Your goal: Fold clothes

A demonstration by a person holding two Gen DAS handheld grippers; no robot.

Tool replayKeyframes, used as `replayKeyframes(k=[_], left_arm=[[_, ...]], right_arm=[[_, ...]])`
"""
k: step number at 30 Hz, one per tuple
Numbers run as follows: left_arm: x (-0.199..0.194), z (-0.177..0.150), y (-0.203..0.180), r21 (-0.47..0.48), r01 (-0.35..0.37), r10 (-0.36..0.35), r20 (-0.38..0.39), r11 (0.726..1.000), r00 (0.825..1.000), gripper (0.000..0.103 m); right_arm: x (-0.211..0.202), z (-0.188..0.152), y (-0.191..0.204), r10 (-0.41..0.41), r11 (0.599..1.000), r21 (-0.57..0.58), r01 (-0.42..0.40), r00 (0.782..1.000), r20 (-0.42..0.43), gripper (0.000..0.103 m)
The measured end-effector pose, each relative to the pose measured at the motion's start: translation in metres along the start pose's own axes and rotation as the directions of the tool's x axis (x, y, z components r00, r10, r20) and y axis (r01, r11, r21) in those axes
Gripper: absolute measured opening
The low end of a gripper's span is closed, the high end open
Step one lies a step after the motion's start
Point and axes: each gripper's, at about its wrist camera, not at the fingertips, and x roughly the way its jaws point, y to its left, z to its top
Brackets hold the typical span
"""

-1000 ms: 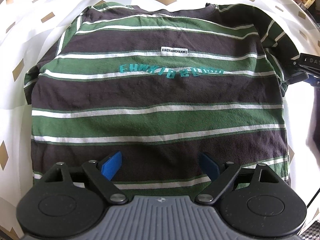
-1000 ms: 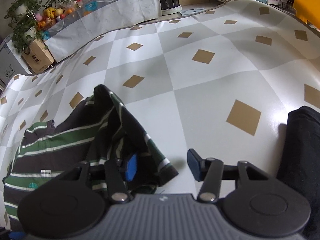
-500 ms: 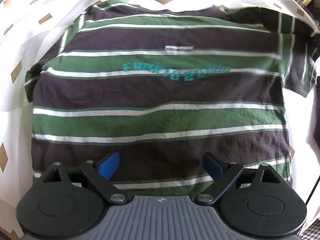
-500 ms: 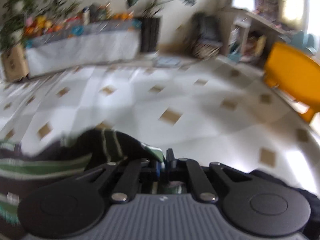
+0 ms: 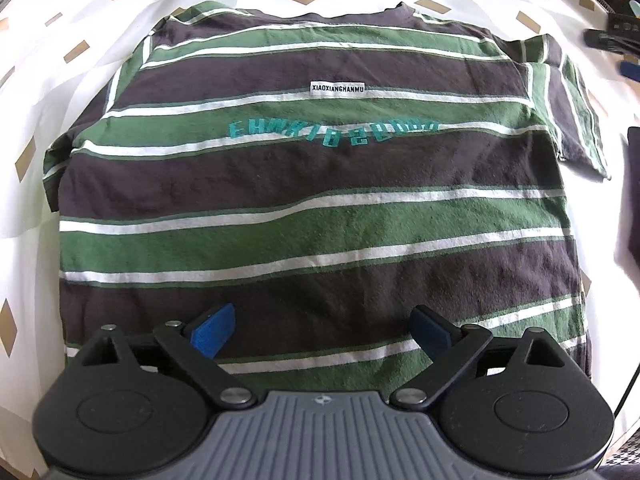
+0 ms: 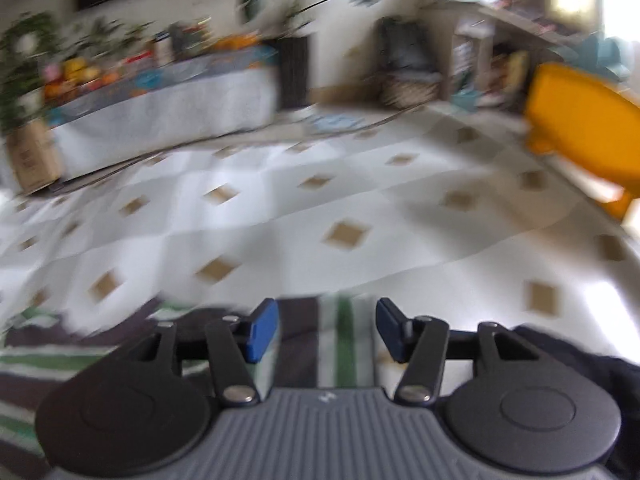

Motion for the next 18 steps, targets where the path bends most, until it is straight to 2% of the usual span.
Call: replayKeyframes(k=[4, 9, 12, 18], left_arm=[[-0.002, 0.000, 0.003, -0.020, -0.001, 0.001, 0.000, 1.000, 1.000, 0.094], [-0.005, -0.001, 0.009, -0.057, -0.031, 0.032, 0.015, 0.998, 0.999, 0.094], [-0.007, -0.002, 0.011, -0.059, -0.047, 0.049, 0.021, 0.997, 0.999, 0.094], [-0.005, -0.012, 0.003, -0.025, -0.026, 0.026, -0.011, 0.999, 1.000, 0.097]], right_arm=[[0.016, -0.016, 0.018, 0.119, 0.990, -0.055, -0.128, 0.982, -0.146, 0.052], [0.026, -0.034, 0.040, 0.210, 0.964, -0.104, -0.245, 0.940, -0.270, 0.052], [0.024, -0.044, 0.052, 0.213, 0.950, -0.157, -0.269, 0.929, -0.303, 0.054], [0.019, -0.060, 0.067, 0.133, 0.904, -0.356, -0.236, 0.948, -0.290, 0.057]])
